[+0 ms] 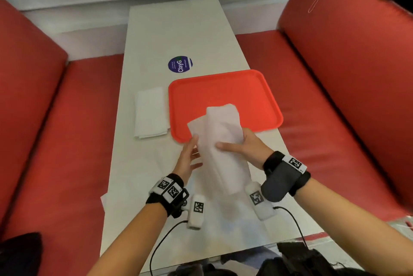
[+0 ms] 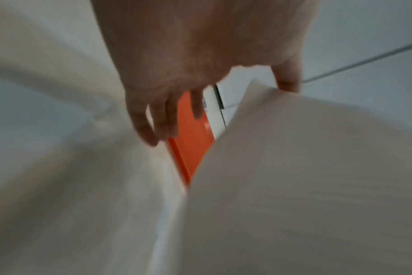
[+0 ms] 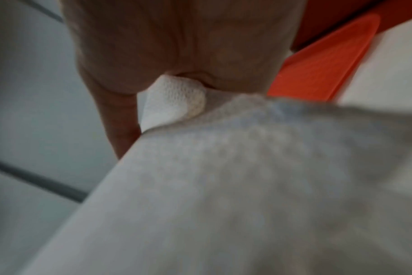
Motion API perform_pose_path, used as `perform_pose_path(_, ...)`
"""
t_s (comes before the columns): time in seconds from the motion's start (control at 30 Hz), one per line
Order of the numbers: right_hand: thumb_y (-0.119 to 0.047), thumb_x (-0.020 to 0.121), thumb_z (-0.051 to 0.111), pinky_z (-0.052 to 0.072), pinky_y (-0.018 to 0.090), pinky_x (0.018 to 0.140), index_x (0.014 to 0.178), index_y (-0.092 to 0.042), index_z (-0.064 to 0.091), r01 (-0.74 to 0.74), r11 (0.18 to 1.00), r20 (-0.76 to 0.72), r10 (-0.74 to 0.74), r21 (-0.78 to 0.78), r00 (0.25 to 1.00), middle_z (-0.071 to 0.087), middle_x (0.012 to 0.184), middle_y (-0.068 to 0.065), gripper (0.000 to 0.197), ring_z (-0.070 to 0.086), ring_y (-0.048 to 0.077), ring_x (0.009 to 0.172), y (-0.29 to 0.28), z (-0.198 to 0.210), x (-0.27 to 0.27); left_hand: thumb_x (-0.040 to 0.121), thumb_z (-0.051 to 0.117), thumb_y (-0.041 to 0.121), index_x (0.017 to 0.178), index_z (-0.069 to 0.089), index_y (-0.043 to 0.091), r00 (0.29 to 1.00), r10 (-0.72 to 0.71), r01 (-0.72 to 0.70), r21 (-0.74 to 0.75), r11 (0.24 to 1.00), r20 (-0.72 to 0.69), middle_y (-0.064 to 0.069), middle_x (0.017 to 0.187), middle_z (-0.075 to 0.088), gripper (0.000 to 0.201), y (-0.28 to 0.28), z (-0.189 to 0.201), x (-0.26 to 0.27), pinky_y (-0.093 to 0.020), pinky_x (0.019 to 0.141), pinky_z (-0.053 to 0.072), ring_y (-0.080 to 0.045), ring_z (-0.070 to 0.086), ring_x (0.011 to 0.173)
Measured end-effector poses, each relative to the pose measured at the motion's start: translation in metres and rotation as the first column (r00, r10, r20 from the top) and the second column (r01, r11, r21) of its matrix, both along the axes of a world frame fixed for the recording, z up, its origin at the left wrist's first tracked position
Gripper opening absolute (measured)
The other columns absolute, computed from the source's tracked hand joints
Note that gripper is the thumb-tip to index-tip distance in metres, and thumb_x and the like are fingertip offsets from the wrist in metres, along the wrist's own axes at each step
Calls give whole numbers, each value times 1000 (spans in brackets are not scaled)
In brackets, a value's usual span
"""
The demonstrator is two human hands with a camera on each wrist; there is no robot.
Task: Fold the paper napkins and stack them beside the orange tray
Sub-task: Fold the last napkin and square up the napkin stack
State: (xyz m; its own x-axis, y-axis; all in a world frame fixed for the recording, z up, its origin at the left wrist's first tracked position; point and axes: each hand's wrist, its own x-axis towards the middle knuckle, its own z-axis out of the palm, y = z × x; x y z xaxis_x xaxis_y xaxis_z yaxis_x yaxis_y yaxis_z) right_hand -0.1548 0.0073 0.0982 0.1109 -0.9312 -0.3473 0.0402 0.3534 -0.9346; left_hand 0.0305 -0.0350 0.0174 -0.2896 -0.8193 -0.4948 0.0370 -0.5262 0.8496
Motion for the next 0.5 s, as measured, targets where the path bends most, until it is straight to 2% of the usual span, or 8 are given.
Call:
perform_pose_path(0.03, -12, 78, 76, 58, 33, 82, 111, -2, 68, 28, 1000, 70, -28, 5, 997, 74, 104, 7, 36, 71, 20, 92, -3, 2, -2, 67, 53, 85, 133, 55, 30, 998, -45, 46, 29, 999, -35, -1, 126, 67, 86, 0, 3, 6, -43, 100, 47, -19, 61, 117)
perform_pose_path(0.1, -13, 79, 73, 58, 33, 76, 110, 3, 66, 75, 997, 102, -74, 0, 992, 73, 103, 11, 36, 71, 22, 88, -8, 2, -7, 71, 62, 74, 135, 55, 17, 992, -62, 68, 52, 996, -112, -6, 125, 67, 85, 2, 11, 14, -45, 102, 47, -22, 62, 117)
perform_pose_path(0.17, -12, 82, 72, 58, 32, 72, 108, 8, 66, 95, 995, 42, -95, -6, 995, 73, 102, 15, 33, 70, 23, 84, -10, -6, -13, 76, 70, 45, 126, 59, 1, 992, 12, -5, 57, 998, -127, -9, 109, 74, 67, 6, 19, 21, -35, 85, 56, -22, 70, 101)
perform_pose_path(0.2, -13, 83, 72, 58, 32, 71, 106, 8, 66, 96, 995, 2, -96, -1, 995, 73, 101, 16, 32, 70, 24, 82, -9, -12, -17, 78, 71, 32, 123, 60, -2, 989, 47, -42, 41, 998, -139, -10, 107, 74, 57, 8, 20, 24, -34, 81, 57, -24, 71, 100)
perform_pose_path(0.3, -17, 80, 78, 56, 31, 67, 98, 3, 71, 100, 994, -145, -94, 37, 985, 75, 92, 11, 27, 70, 21, 75, -3, -34, -26, 75, 76, 15, 117, 65, -1, 985, 97, -94, 30, 995, -142, -16, 113, 71, 46, 13, 21, 35, -42, 91, 54, -31, 68, 106)
perform_pose_path(0.37, -20, 80, 79, 54, 30, 64, 93, -3, 73, 119, 990, -327, -88, 74, 941, 75, 85, 8, 23, 70, 19, 70, -1, -51, -29, 74, 80, 12, 109, 69, -1, 994, 112, -112, 8, 994, 10, -16, 109, 73, 40, 9, 15, 39, -42, 90, 56, -32, 69, 102)
perform_pose_path(0.43, -24, 81, 77, 52, 24, 58, 92, -9, 74, 114, 988, -490, -48, 105, 870, 74, 81, 6, 19, 69, 19, 70, 1, -64, -27, 75, 82, 11, 102, 71, 0, 980, 67, -63, -28, 998, 187, -14, 101, 74, 31, 7, 9, 42, -34, 77, 59, -28, 72, 94)
perform_pose_path(0.5, -25, 82, 76, 47, 21, 53, 92, -14, 74, 80, 992, -564, -9, 101, 826, 71, 77, 2, 15, 67, 20, 72, 4, -69, -22, 76, 82, 12, 92, 72, 2, 961, 10, 7, -62, 998, 275, -9, 91, 75, 21, 9, 10, 44, -27, 64, 57, -26, 72, 86)
